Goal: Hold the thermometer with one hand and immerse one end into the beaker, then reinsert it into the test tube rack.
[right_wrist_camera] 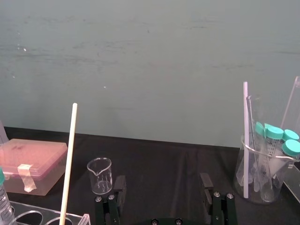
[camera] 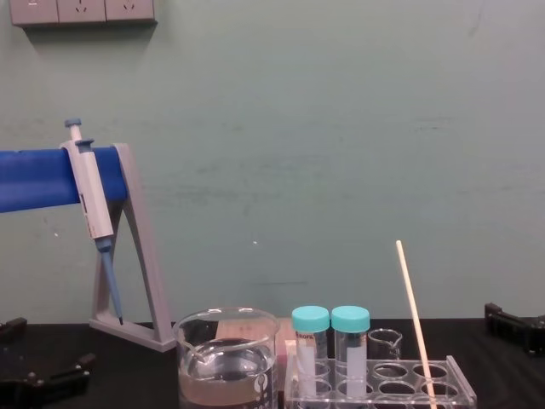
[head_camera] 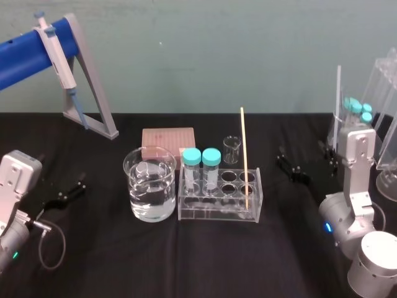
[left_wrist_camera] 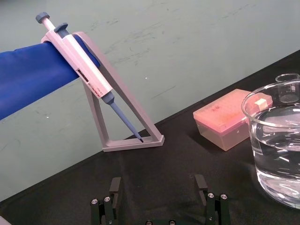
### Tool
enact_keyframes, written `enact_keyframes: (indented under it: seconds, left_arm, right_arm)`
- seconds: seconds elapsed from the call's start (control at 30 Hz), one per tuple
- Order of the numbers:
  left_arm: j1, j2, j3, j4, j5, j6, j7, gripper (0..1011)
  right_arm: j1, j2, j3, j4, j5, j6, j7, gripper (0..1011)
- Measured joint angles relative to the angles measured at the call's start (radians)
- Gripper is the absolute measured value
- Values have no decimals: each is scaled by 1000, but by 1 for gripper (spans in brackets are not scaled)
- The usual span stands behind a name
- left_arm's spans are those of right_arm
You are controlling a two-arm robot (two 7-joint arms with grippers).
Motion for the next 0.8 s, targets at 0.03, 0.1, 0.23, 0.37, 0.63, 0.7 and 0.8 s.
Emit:
enact_keyframes:
  seconds: [0.03, 0.1, 0.23, 0.37, 0.63, 0.7, 0.8]
  left_arm:
    - [0, 0, 0, 0, 0, 0, 0, 1004]
    - [0, 0, 0, 0, 0, 0, 0, 1004]
    - [0, 0, 0, 0, 0, 0, 0, 1004]
    - [0, 0, 0, 0, 0, 0, 0, 1004]
    - [0, 0, 0, 0, 0, 0, 0, 1004]
    - [0, 0, 0, 0, 0, 0, 0, 1004]
    - [0, 0, 0, 0, 0, 0, 0, 1004]
  right_arm:
    - [0, 0, -1, 0, 0, 0, 0, 1003]
    - [1, 1, -2, -2, 1, 0, 1, 1003]
    - [2, 2, -4, -4, 2, 0, 2, 1003]
    - [4, 3, -5, -6, 2, 0, 4, 1003]
    - [4, 4, -7, -8, 3, 0, 5, 1003]
    - [5, 4, -7, -8, 3, 0, 5, 1003]
    - [5, 4, -8, -8, 3, 0, 6, 1003]
